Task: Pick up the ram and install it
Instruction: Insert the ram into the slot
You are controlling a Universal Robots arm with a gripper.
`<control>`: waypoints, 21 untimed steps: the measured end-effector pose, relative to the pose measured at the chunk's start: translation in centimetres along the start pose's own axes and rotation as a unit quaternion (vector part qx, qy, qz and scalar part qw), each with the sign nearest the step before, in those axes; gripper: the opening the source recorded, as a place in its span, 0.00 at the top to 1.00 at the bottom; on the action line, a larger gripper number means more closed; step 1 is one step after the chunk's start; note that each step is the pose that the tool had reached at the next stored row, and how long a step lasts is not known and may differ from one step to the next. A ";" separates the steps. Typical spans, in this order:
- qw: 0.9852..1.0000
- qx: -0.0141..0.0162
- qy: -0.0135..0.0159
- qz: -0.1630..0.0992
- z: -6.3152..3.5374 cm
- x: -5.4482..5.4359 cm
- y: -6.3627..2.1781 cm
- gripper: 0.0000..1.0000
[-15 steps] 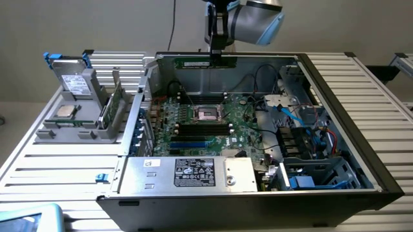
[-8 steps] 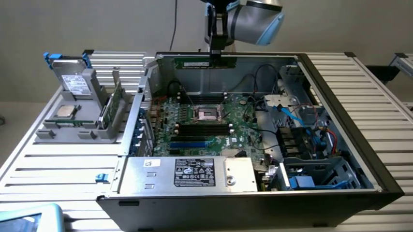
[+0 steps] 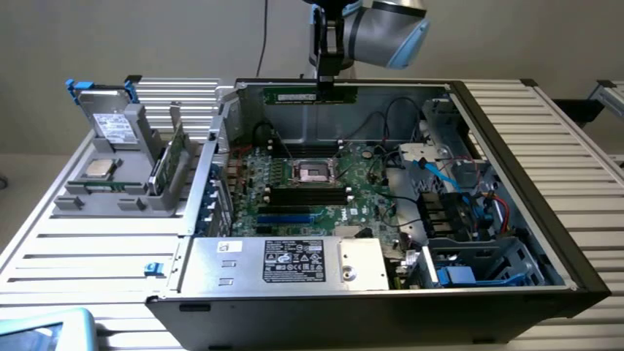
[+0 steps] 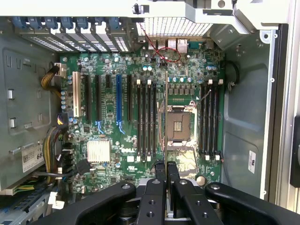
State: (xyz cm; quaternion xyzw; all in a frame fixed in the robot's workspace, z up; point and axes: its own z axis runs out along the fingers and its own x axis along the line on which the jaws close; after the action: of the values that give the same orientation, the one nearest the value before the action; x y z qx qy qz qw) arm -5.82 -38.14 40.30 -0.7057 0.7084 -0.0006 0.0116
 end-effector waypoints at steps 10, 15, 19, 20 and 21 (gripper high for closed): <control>1.000 0.000 0.007 0.000 0.19 0.0 0.00 0.87; 1.000 0.000 0.010 0.000 0.43 0.1 0.01 0.87; 1.000 0.000 0.015 0.000 0.93 0.1 0.01 0.87; 1.000 0.000 0.016 0.000 1.06 0.1 0.02 0.87; 1.000 0.000 0.016 0.000 1.20 0.1 0.02 0.87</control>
State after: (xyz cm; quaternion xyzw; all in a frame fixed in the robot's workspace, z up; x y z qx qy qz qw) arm -5.81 -38.20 39.10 -0.7058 0.7083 -0.0119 0.0000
